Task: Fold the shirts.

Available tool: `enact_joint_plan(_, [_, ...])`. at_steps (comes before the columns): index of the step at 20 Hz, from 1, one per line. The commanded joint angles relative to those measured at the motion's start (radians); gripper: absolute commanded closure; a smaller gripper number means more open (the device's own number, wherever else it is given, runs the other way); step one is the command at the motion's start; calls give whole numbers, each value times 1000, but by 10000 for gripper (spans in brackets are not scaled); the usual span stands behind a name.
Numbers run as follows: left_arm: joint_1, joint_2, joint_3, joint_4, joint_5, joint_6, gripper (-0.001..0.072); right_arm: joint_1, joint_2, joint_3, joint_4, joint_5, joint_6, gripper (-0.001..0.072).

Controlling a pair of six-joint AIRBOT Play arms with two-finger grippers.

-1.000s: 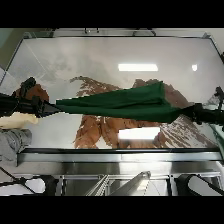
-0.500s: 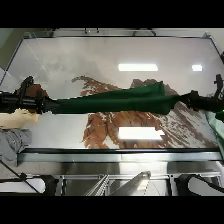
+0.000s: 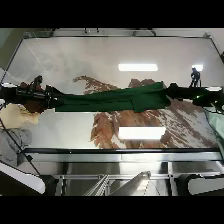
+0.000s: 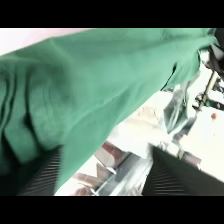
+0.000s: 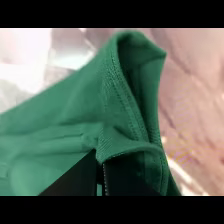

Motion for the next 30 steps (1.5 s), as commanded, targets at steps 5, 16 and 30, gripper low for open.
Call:
enact_joint_plan(5, [11, 6, 123, -9, -230, -82, 68, -62, 59, 63, -139, 140, -40, 245])
enact_joint_plan(16, [-208, 217, 156, 2, -6, -19, 694, -113, -112, 73, -100, 263, 85, 65])
enact_joint_plan(30, [-764, -130, 378, 410, 289, -241, 707, -74, -42, 304, -93, 657, 126, 691])
